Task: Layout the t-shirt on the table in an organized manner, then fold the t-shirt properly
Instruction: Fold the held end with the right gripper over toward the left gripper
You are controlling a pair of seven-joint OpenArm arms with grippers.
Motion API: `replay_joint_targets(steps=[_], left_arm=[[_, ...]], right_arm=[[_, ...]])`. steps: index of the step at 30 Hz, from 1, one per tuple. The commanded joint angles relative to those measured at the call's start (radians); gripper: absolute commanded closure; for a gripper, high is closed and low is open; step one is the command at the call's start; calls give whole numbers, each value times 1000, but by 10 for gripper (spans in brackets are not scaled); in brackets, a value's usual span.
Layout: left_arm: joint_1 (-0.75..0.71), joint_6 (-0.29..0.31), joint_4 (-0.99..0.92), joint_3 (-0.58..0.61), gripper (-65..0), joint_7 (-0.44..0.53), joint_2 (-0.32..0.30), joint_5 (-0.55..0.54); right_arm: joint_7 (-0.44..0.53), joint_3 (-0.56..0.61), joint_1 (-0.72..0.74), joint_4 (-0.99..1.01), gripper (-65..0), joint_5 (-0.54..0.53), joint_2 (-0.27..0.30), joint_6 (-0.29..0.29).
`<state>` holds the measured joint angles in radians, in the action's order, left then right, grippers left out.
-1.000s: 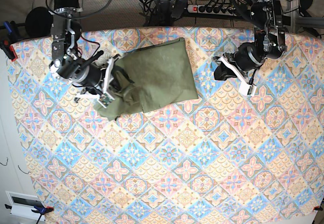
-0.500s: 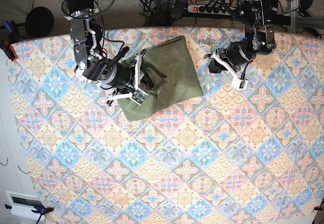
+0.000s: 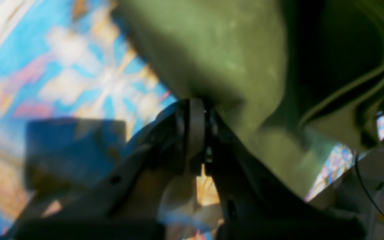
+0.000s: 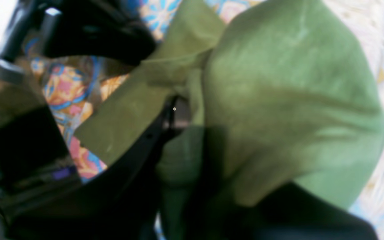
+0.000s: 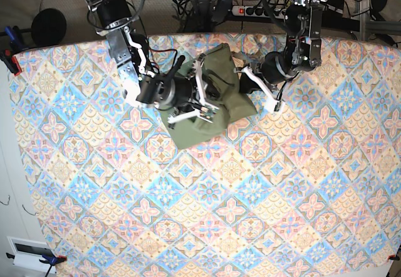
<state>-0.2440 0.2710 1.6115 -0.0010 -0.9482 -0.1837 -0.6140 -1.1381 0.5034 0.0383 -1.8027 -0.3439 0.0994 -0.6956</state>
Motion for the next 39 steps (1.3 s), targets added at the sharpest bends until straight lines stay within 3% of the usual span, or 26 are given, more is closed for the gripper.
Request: replay_joint_targets(steps=[1,6,9,13,18,21,27,31,39], left_arm=[[-1,1,5,0,0,-2,-4,3],[-4,1,5,0,0,-2,-4,1],[-4,1,5,0,0,-2,-4,1],[-7,1,6,0,0,-2,-4,-1],[-8,1,6,0,0,-2,-9,-1],[-8,1,23,0,0,-4,-9,-1],[-36,1,92,2,0,-9,-9,-1],[-58,1,129,0,0,-9,-9,-1],[-111,1,223,-3,0,-9,-13,-1]], right_arm=[[33,16,39,-12,-33,-24,-8,-3],[33,39,45,-29,-195,-28,20,-3],[33,45,44,-68,-243,-30,20,-3],[33,24,44,-91,-243,-25,26,-3],[34,-68,44,-108,-243,-31,92,-3],[73,-133,44,-108,-238,-31,104,-3],[91,-219,41,-96,-116,-27,105,-3],[92,-193,25,-49,-72,-27,101,-3],[142,80,28,74,-68,-24,99,-3]])
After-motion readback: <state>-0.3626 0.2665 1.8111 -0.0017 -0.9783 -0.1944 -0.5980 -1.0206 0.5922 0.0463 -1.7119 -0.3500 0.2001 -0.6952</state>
